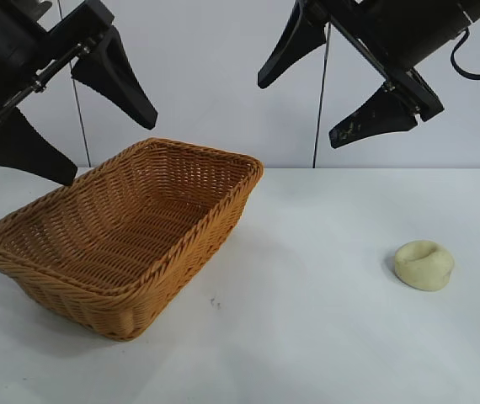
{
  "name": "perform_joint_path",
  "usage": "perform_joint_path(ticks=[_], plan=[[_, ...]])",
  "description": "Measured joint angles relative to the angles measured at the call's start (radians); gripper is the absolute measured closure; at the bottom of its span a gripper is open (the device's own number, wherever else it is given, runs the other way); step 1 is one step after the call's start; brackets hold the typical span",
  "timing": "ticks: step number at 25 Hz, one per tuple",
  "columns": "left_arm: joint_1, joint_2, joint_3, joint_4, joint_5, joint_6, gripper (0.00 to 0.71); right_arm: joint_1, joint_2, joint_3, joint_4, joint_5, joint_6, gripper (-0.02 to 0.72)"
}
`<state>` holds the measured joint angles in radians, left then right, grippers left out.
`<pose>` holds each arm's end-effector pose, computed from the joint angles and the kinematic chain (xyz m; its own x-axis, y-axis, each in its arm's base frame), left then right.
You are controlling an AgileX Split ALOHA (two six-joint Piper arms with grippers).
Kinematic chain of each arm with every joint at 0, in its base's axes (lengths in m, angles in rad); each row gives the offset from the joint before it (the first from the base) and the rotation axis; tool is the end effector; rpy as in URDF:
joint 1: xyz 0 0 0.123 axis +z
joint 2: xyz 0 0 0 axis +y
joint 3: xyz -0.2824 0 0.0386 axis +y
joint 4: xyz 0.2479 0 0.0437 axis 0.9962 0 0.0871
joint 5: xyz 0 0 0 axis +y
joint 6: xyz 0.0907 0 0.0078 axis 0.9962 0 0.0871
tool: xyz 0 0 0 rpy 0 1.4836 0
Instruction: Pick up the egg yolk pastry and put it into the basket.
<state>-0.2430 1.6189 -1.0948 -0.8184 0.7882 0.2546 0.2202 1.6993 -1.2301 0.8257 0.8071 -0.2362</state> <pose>0.3070 -0.1247 0.2498 -0.9490 -0.1007 -0.2988 0.1071 0.7884 -0.6058 0.3378 0.1252 0.2601 -0.9376 0.1340 -0.3209 -0.1030 0.7744 0.6243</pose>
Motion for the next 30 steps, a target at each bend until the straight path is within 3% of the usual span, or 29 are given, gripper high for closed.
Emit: perform_joint_path(ticks=[30], plan=[[0.001,0.0,0.0,0.004,0.008,-0.014,0.018,0.0,0.0,0.0,0.0,0.0,0.0,0.017]])
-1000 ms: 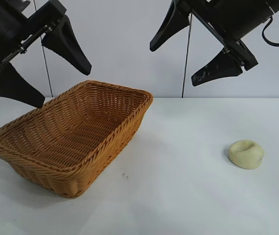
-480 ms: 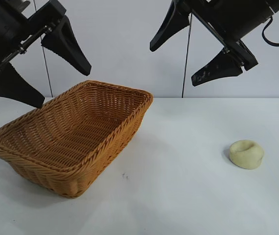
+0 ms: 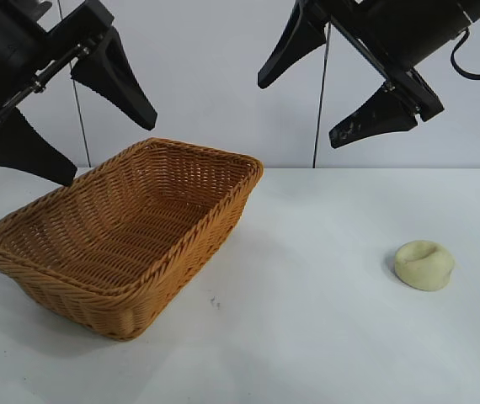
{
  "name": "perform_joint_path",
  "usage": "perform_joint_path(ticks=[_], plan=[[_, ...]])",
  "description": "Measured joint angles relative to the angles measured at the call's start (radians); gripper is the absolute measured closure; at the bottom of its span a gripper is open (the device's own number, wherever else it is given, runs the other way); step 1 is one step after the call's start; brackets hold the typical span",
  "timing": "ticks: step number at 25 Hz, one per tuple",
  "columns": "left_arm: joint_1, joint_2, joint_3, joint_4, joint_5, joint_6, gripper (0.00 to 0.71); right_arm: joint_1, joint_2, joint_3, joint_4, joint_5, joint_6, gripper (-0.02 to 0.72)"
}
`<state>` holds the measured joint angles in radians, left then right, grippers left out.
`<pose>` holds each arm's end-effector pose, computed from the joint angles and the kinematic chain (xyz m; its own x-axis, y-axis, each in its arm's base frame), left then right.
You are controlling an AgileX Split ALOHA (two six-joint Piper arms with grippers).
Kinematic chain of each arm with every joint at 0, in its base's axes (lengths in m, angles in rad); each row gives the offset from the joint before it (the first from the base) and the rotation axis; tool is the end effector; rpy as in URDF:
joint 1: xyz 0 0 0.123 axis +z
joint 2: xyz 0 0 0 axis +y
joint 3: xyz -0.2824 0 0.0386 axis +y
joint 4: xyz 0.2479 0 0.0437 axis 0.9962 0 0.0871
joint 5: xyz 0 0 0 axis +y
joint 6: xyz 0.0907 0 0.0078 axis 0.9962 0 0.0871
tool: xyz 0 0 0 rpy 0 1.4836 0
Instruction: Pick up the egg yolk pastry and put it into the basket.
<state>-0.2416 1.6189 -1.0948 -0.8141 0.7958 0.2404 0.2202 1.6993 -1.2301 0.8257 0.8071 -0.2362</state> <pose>0.3065 -0.1243 0.2496 -0.9524 -0.1059 -0.2860 0.0950 0.7881 -0.6082 0.3378 0.1252 0.2601 -0.9376 0.1340 -0.3209 -0.1030 0.7744 0.6243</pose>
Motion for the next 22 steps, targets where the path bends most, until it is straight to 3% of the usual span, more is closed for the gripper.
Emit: perform_joint_path(ticks=[6,11,17,22], plan=[[0.01,-0.002,0.0,0.025,0.086,-0.034,0.018,0.0,0.0,0.0,0.0,-0.001,0.0,0.017],[0.011,-0.088,0.005,0.123,0.105,-0.134,0.018,0.0,0.0,0.0,0.0,-0.001,0.0,0.017],[0.006,-0.27,0.107,0.255,0.058,-0.512,0.018,0.0,0.0,0.0,0.001,0.0,0.0,0.017],[-0.008,-0.31,0.165,0.474,0.02,-0.878,0.018,0.0,0.0,0.0,0.001,0.001,0.0,0.017]])
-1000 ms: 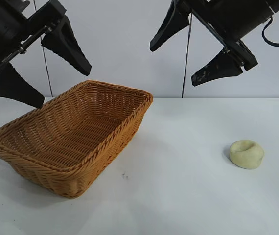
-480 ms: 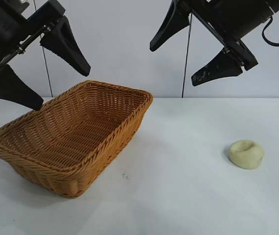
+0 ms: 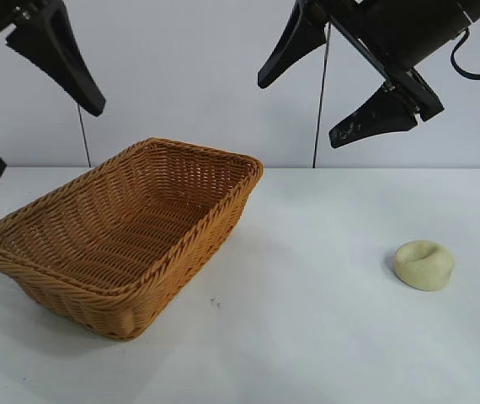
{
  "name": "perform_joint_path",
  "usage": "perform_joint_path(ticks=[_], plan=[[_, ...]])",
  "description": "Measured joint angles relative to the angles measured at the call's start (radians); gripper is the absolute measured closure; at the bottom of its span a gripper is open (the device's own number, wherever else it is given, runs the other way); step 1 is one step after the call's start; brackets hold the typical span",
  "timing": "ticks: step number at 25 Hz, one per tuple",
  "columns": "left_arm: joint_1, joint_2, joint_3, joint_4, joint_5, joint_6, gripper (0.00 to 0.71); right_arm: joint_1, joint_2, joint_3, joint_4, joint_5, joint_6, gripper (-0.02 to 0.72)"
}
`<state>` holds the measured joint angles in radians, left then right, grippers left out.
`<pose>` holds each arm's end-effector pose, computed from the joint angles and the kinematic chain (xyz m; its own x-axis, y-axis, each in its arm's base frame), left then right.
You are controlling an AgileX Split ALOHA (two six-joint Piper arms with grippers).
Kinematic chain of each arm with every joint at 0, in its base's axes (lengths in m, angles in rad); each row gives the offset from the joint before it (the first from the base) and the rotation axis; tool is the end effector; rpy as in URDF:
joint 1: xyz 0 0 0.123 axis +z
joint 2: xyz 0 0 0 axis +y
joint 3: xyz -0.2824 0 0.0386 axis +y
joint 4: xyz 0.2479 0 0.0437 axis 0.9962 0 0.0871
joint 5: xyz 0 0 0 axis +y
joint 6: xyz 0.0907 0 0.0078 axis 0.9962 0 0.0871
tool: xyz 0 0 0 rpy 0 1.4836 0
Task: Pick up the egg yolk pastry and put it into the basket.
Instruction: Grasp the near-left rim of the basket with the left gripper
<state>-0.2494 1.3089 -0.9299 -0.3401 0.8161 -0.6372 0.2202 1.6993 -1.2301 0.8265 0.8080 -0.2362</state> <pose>0.2390 -0.0837 0.2768 -0.8166 -0.5603 -0.1386 -0.4306 0.7513 -0.5001 0.3378 0.1253 0.2602 -0.9379 0.1340 -0.3200 -0.1027 0.7738 0.6250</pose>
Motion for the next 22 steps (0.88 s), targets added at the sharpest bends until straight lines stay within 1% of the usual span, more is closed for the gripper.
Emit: perform_joint_path(ticks=[3,9,13,16,22], plan=[[0.0,0.0,0.015,0.07,-0.002,-0.151,0.018,0.0,0.0,0.0,0.0,0.002,0.0,0.017],[0.0,0.011,0.016,0.101,-0.004,-0.351,0.018,0.0,0.0,0.0,0.0,0.002,0.0,0.017],[0.0,0.071,0.016,0.109,-0.011,-0.378,0.018,0.0,0.0,0.0,0.0,0.002,0.0,0.017],[0.0,0.112,0.017,0.107,-0.038,-0.38,0.018,0.0,0.0,0.0,0.0,0.002,0.0,0.017],[0.0,0.161,0.017,0.099,-0.054,-0.383,0.018,0.0,0.0,0.0,0.0,0.002,0.0,0.017]])
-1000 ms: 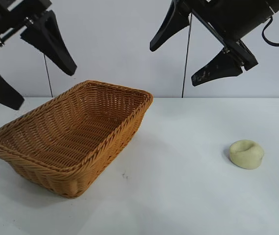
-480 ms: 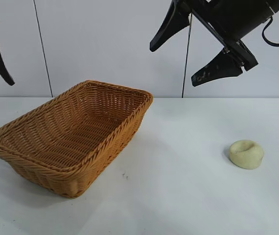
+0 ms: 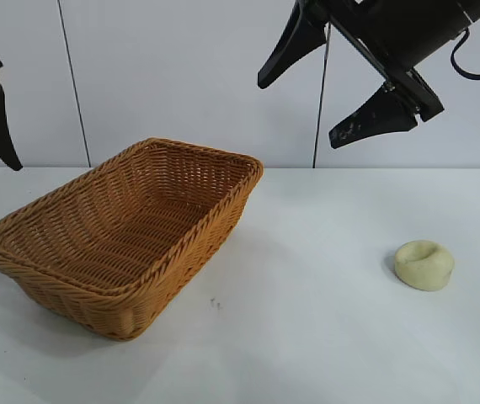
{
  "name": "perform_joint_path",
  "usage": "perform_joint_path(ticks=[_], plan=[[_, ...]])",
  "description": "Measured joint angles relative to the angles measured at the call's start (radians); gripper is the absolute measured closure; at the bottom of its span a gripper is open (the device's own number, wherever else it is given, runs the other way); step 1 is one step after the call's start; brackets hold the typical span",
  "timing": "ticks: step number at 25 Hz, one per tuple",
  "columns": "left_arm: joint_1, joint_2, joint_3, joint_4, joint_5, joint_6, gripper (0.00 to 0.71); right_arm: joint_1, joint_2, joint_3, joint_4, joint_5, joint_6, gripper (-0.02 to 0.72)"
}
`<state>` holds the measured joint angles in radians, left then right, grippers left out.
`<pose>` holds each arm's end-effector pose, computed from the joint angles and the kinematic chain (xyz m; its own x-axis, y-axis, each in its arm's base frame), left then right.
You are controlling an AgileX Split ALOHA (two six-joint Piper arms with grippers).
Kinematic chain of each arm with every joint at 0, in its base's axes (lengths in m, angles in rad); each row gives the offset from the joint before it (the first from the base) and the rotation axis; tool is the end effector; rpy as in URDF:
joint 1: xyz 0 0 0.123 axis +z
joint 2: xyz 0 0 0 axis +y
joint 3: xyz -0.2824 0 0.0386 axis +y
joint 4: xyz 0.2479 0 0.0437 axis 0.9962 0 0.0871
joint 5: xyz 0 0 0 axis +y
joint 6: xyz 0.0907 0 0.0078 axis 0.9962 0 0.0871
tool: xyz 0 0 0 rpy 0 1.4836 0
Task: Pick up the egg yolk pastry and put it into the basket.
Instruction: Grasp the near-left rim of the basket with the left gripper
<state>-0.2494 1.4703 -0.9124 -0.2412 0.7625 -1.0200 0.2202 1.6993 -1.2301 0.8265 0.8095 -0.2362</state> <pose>0.2622 -0.0823 0.2294 -0.6108 -0.7916 0.0178 -0.7371 0.5603 -0.3778 0.3376 0.1253 0.2601 -0.9384 0.1331 -0.3190 -0.1028 0.7736 0.6253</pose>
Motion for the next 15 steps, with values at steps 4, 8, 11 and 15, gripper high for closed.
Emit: perform_joint_path(ticks=[4,8,11,15], plan=[[-0.008,0.021,0.0,-0.001,-0.036,-0.01,0.018,0.0,0.0,0.0,0.0,0.0,0.0,0.017],[-0.077,0.048,0.003,0.053,-0.066,-0.091,0.018,0.0,0.0,0.0,0.0,0.0,0.0,0.017],[-0.129,0.072,0.004,0.153,-0.093,-0.222,0.018,0.0,0.0,0.0,0.0,0.0,0.0,0.017],[-0.135,0.103,0.009,0.225,-0.111,-0.312,0.018,0.0,0.0,0.0,0.0,0.0,0.0,0.017]])
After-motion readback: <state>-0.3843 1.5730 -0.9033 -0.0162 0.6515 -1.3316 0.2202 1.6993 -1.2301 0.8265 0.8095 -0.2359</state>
